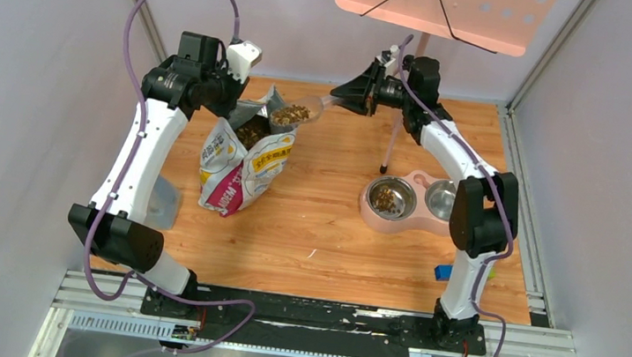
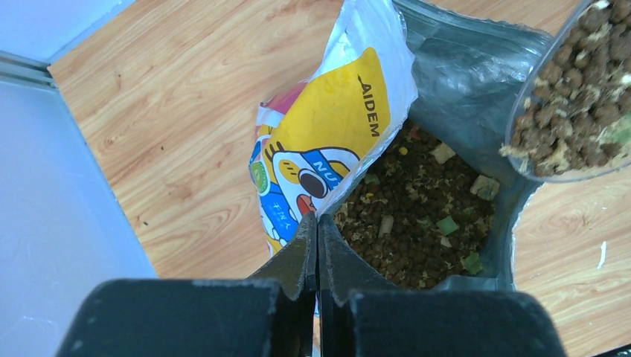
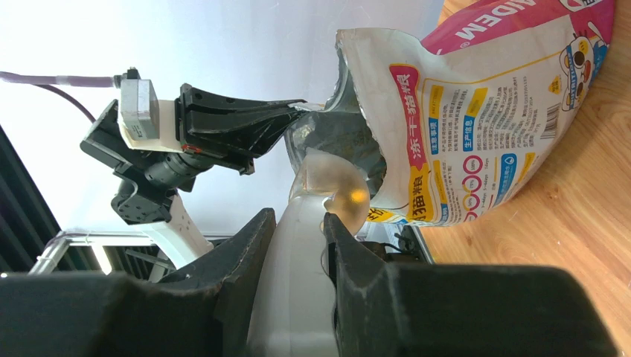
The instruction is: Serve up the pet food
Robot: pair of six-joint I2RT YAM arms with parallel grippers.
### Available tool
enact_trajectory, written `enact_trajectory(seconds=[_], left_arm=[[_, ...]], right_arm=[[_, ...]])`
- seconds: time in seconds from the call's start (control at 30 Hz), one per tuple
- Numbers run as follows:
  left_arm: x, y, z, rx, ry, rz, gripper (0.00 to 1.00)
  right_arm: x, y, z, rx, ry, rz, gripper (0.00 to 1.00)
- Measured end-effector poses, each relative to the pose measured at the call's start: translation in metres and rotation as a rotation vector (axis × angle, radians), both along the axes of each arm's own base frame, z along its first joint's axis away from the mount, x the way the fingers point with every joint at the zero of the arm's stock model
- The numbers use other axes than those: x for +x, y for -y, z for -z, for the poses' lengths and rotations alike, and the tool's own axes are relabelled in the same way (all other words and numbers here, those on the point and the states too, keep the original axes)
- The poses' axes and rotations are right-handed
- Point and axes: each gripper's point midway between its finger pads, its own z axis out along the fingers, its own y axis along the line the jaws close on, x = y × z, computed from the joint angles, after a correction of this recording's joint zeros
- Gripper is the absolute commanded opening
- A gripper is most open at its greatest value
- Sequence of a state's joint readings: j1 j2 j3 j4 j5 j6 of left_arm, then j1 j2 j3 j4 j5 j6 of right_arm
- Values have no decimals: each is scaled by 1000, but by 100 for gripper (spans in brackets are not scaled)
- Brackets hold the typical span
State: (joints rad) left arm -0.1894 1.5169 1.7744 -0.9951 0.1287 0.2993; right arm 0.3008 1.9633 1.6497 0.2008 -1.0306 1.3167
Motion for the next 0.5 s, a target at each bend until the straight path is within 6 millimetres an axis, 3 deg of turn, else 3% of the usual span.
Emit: enact_trajectory(seconds=[0.37, 0.5], left_arm=[[0, -2, 1, 11, 1, -2, 0], [1, -2, 1, 17, 4, 0, 0]], right_arm=[[3, 40, 12, -3, -78, 73, 0], [-6, 59, 12, 0, -90, 92, 0]])
